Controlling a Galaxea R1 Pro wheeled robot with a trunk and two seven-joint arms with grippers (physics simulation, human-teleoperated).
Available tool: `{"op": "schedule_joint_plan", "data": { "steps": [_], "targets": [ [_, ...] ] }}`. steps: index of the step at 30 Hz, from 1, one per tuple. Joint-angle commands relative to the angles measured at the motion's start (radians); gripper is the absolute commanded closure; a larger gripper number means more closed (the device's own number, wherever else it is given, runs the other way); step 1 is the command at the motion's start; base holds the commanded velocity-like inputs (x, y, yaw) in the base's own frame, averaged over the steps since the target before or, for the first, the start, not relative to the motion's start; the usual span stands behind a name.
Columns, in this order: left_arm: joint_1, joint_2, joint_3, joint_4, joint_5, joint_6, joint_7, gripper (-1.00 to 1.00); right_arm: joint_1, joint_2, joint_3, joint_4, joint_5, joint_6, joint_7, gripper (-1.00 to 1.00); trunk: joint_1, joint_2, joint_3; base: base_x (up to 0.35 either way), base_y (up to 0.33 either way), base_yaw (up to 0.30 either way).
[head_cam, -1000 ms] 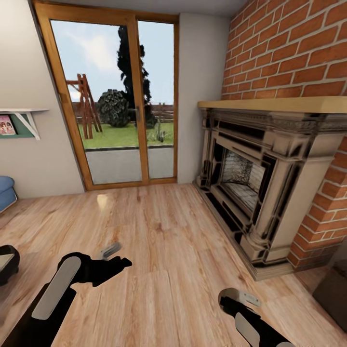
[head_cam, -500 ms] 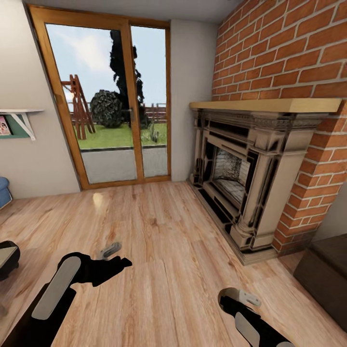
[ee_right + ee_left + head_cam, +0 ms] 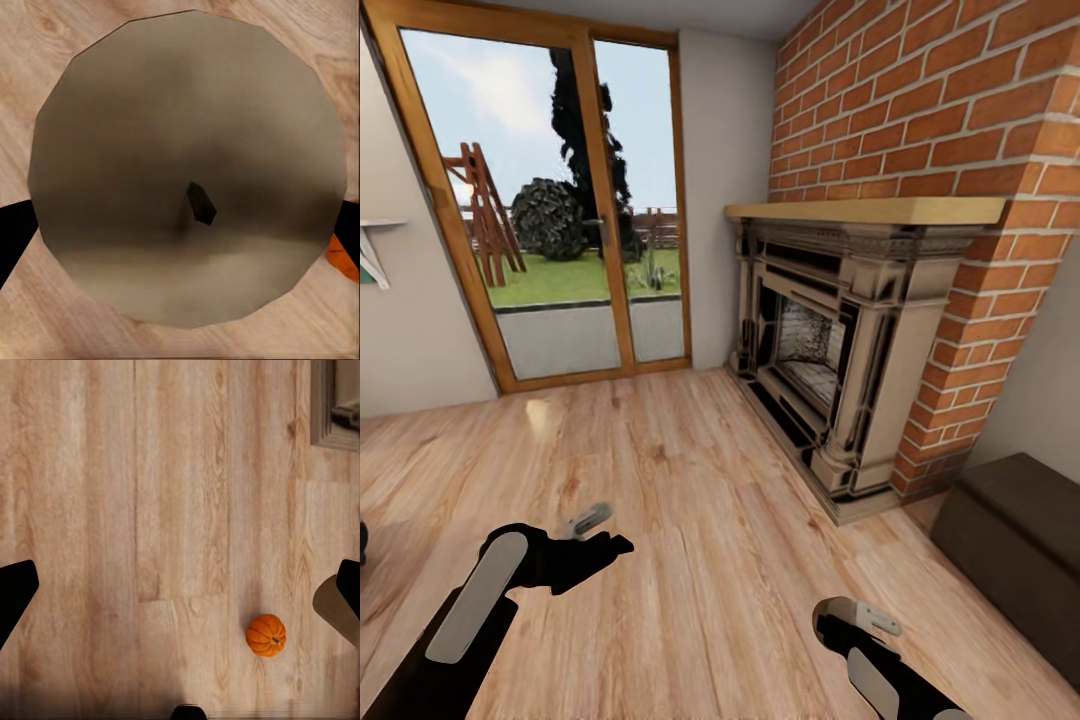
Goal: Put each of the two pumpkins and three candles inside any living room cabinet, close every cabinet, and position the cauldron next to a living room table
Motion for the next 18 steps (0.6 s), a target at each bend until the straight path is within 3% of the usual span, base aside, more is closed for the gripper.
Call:
{"op": "schedule_joint_plan", "data": {
  "steps": [1, 12, 18],
  "targets": [
    [-0.001, 0.001, -0.001, -0.001, 0.009, 0.0, 0.01, -1.0, -0.001, -0.001, 0.008, -0.003, -0.003, 0.003, -0.008, 1.0, 0.0, -0.001, -0.002, -0.161, 0.0, -0.172],
    [-0.001, 0.001, -0.002, -0.001, 0.009, -0.001, 0.01, -1.0, -0.001, -0.001, 0.008, -0.003, -0.003, 0.003, -0.008, 1.0, 0.0, -0.001, -0.016, -0.195, 0.0, -0.172],
    [-0.001, 0.0, -0.002, -0.002, 0.008, -0.001, 0.014, -1.0, -0.001, -0.001, 0.007, -0.003, -0.003, 0.003, -0.008, 1.0, -0.004, 0.006, -0.021, -0.046, 0.0, -0.172]
  ]
}}
